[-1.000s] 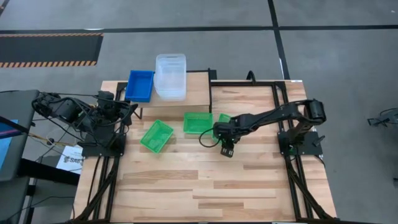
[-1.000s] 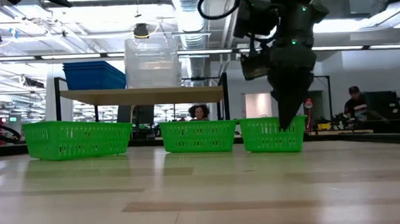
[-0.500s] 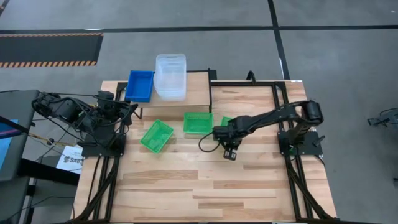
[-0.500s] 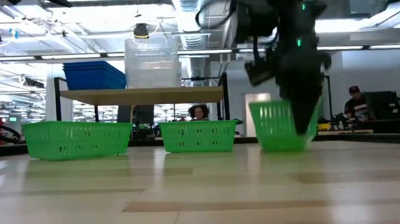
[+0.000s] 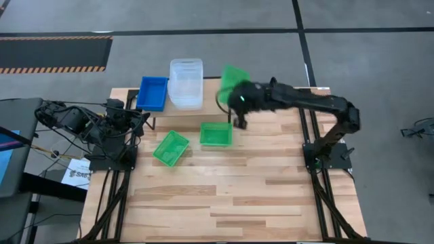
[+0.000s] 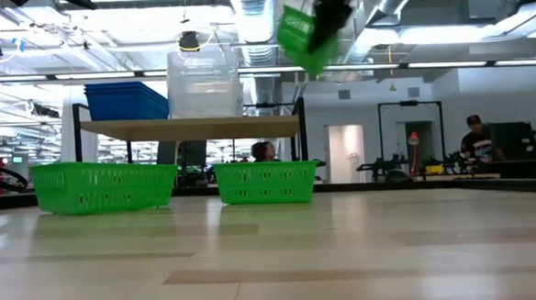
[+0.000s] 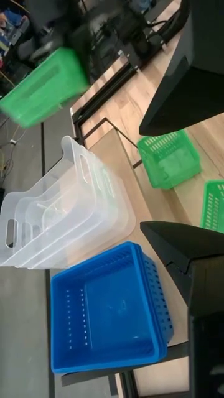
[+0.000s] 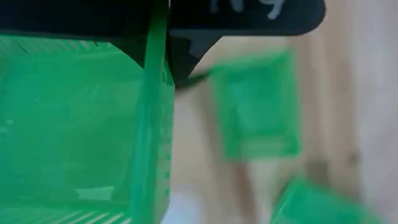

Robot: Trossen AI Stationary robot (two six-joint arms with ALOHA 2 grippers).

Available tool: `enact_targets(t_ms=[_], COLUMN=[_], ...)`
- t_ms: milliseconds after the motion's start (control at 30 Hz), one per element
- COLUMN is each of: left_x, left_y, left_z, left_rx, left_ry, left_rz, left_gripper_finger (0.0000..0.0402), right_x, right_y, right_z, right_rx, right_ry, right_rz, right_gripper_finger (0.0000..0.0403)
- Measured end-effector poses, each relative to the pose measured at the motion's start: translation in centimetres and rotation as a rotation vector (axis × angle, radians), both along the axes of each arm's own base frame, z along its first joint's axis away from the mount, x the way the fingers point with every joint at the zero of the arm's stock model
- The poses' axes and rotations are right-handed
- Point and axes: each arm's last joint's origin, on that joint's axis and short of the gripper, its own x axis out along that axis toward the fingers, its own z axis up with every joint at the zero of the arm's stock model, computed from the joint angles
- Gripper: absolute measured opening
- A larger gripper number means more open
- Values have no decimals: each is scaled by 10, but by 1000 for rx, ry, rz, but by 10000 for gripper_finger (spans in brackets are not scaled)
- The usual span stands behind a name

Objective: Stack baskets on shelf by color
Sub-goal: Put the right green bin on the shelf

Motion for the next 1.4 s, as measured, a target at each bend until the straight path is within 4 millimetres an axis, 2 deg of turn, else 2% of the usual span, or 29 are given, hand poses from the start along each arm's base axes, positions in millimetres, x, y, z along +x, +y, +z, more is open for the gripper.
enact_targets(t_ms=[200,367,600,700,1100,1400], left_x=[0,0,0,0,0,0], left_y=[0,0,0,0,0,0], left_z=[0,0,0,0,0,0], left_rx=[-16,-43,-56,-55,-46,-38], left_ry=[-17,-29,-38,-37,-33,-25], left_rz=[12,16,22,22,23,17], left_gripper_finger=[224,224,224,224,224,224], right_x=[36,62,86,90,82,87], right_y=[-55,-75,-79,-79,-76,-74], right_z=[-3,-21,-34,-38,-42,-40], right_rx=[-123,-98,-55,-45,49,50], right_ry=[57,142,179,200,262,211], right_rz=[48,104,164,172,181,164], right_gripper_finger=[1,1,1,1,5,20])
